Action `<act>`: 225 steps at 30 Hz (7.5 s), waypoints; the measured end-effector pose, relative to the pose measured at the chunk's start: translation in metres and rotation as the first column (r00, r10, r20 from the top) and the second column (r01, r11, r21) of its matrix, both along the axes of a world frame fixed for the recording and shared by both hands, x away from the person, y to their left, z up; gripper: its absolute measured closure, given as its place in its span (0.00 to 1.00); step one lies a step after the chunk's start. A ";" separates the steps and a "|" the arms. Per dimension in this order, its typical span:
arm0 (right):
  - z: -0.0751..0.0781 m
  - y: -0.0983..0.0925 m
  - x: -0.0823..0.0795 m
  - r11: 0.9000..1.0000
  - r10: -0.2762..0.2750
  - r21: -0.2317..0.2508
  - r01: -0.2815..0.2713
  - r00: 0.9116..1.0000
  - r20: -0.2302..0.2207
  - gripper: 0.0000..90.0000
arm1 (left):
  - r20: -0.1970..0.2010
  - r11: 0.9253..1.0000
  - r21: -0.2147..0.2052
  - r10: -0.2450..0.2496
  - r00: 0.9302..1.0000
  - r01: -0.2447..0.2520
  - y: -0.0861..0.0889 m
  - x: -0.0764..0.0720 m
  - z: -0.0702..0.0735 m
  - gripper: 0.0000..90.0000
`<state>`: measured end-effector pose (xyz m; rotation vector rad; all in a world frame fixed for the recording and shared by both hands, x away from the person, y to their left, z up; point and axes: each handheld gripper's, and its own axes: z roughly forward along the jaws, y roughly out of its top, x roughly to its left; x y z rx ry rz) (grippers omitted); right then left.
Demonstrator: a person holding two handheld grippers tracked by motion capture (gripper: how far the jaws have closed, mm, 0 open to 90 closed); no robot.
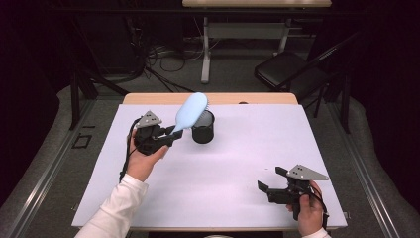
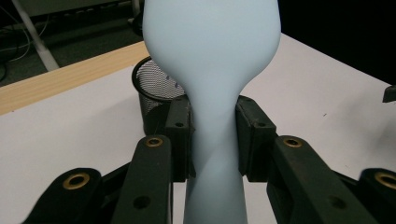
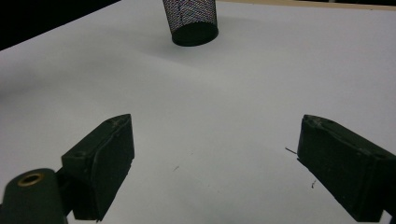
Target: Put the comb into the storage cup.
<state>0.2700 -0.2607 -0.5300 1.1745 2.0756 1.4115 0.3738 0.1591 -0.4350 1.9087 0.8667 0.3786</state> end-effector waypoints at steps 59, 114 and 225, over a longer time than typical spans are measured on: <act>-0.002 0.002 0.001 1.000 -0.010 -0.018 0.009 1.000 -0.020 0.12 | 0.073 0.994 -0.086 -0.060 0.996 0.066 -0.028 -0.029 -0.025 0.77; 0.002 0.038 0.009 0.998 0.009 -0.066 -0.020 0.989 -0.149 0.01 | 0.100 0.993 -0.099 -0.060 0.993 0.070 -0.033 -0.037 -0.032 0.77; 0.126 0.101 0.135 0.980 0.084 0.200 -0.020 0.945 -0.317 0.16 | 0.110 0.993 -0.111 -0.026 0.994 0.038 -0.025 -0.034 -0.034 0.77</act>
